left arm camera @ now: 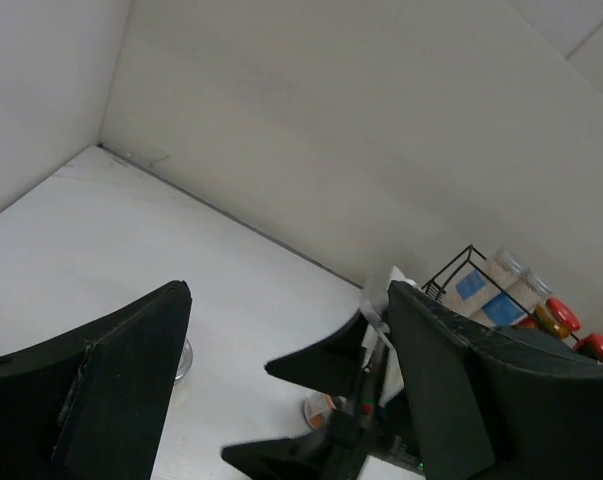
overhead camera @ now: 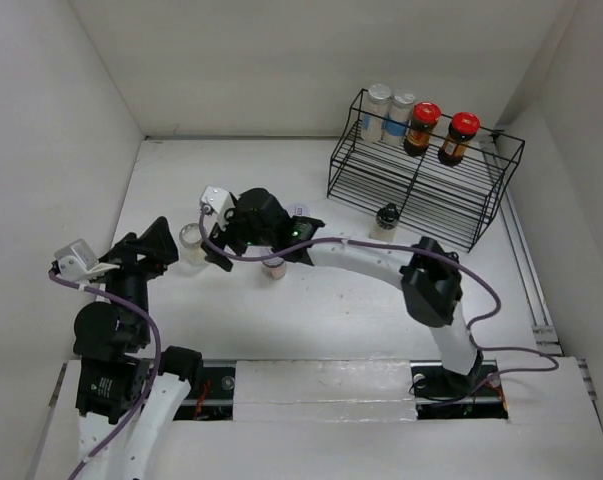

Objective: Organize the condiment bottles

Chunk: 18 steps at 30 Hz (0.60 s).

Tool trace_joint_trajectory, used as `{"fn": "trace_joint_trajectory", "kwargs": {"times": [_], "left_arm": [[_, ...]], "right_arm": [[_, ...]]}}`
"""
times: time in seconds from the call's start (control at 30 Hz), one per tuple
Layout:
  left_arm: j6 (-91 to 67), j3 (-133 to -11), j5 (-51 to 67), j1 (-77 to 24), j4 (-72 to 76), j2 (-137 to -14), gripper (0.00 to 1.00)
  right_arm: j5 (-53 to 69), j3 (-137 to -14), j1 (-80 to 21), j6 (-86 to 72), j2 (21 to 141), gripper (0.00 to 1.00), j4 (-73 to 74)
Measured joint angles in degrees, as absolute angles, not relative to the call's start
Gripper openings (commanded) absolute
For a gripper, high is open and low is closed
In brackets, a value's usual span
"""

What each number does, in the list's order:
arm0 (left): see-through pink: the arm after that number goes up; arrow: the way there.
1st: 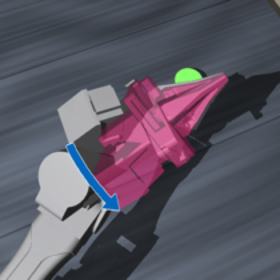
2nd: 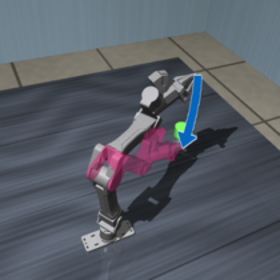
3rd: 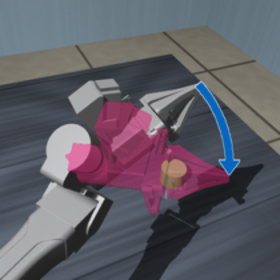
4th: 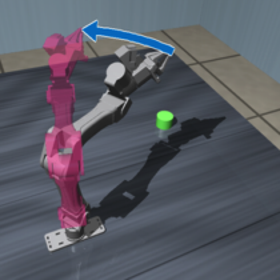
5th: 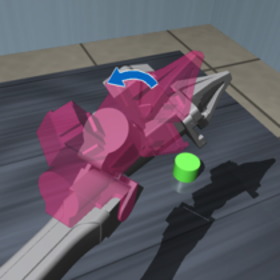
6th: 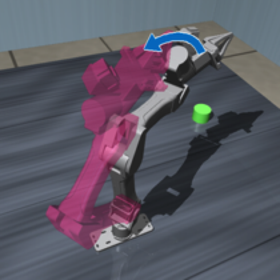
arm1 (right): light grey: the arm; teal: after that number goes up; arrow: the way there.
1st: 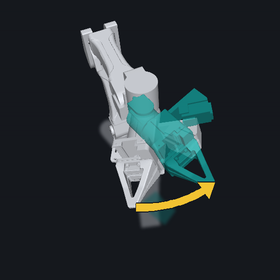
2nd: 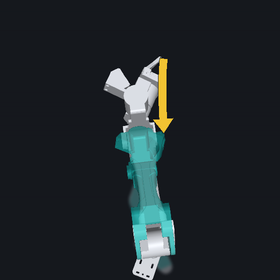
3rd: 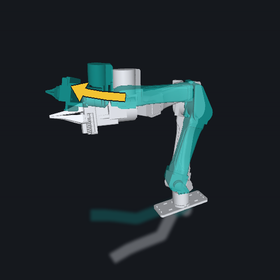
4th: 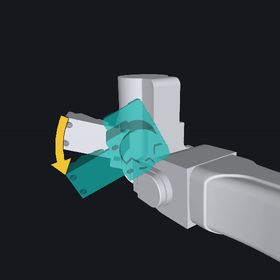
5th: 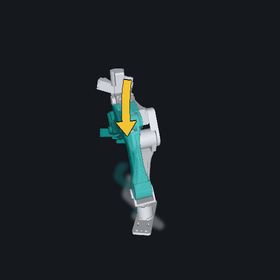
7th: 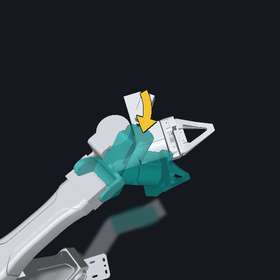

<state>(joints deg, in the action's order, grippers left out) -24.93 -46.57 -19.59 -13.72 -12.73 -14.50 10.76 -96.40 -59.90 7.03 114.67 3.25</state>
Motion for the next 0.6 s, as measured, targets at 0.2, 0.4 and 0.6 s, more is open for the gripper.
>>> {"fn": "trace_joint_trajectory", "kwargs": {"times": [0.2,0.4,0.6], "left_arm": [[-25.6,-46.5,-22.0,-13.7,-13.1,-14.3,0.78],[-25.4,-46.5,-21.0,-13.7,-13.1,-14.3,0.78],[-25.1,-46.5,-19.7,-13.7,-13.1,-14.3,0.78]], "right_arm": [[10.2,-114.0,-58.8,7.3,130.7,1.0,4.8],[11.1,-133.1,-58.5,7.3,145.2,1.0,11.3],[11.7,-135.3,-58.6,7.0,147.6,1.0,12.4]]}}
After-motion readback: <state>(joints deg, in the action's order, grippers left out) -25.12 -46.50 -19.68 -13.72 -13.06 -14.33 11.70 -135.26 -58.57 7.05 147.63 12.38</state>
